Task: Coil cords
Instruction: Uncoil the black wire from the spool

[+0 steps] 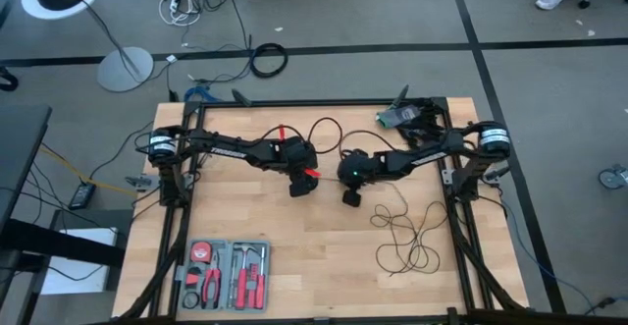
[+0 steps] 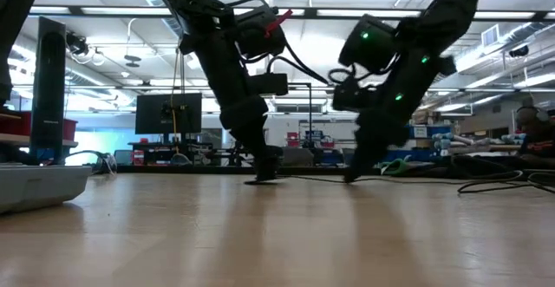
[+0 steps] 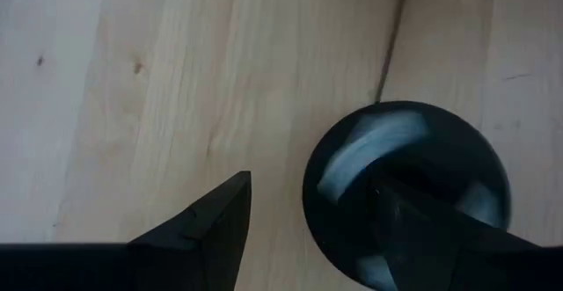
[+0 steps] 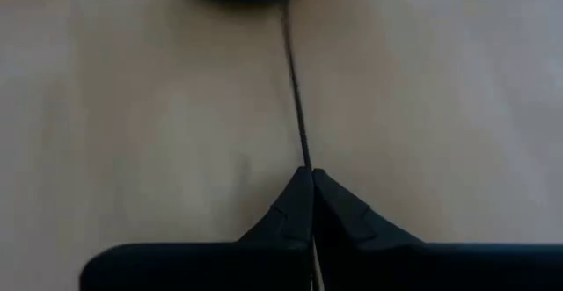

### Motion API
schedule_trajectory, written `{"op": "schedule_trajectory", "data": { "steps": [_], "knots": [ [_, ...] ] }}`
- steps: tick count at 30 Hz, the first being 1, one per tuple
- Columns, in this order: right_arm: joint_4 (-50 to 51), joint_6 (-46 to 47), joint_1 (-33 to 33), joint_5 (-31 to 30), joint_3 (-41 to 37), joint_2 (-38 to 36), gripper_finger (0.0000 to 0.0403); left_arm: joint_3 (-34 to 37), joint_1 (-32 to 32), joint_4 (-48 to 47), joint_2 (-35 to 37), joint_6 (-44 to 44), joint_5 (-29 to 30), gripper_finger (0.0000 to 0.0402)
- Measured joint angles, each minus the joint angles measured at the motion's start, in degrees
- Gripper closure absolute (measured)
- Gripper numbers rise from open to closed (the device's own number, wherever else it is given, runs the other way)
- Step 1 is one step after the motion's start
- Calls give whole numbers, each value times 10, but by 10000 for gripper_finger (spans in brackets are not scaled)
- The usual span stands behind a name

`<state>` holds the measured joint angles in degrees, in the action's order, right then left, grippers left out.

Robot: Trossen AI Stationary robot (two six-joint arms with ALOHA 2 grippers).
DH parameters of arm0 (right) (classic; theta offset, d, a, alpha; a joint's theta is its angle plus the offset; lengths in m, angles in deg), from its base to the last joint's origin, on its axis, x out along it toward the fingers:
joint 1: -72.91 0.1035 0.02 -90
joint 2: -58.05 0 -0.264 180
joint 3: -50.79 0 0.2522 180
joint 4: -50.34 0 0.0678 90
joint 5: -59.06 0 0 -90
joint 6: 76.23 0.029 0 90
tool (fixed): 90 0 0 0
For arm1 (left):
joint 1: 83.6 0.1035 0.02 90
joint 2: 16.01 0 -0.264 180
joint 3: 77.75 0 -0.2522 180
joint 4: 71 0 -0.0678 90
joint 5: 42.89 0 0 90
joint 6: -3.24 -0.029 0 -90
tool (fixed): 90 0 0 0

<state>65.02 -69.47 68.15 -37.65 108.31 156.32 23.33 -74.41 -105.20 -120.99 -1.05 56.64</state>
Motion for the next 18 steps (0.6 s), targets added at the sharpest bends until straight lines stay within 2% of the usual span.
{"op": "schedule_trajectory", "data": {
  "steps": [9,15,18],
  "knots": [
    [301,112,67,6,-4,-124,402,2,4,-28,2,-2,6,173],
    [433,208,141,5,-2,-169,402,1,9,-60,9,0,33,173],
    [434,239,168,-44,-2,-171,402,2,11,-68,15,0,35,173]
  ]
}}
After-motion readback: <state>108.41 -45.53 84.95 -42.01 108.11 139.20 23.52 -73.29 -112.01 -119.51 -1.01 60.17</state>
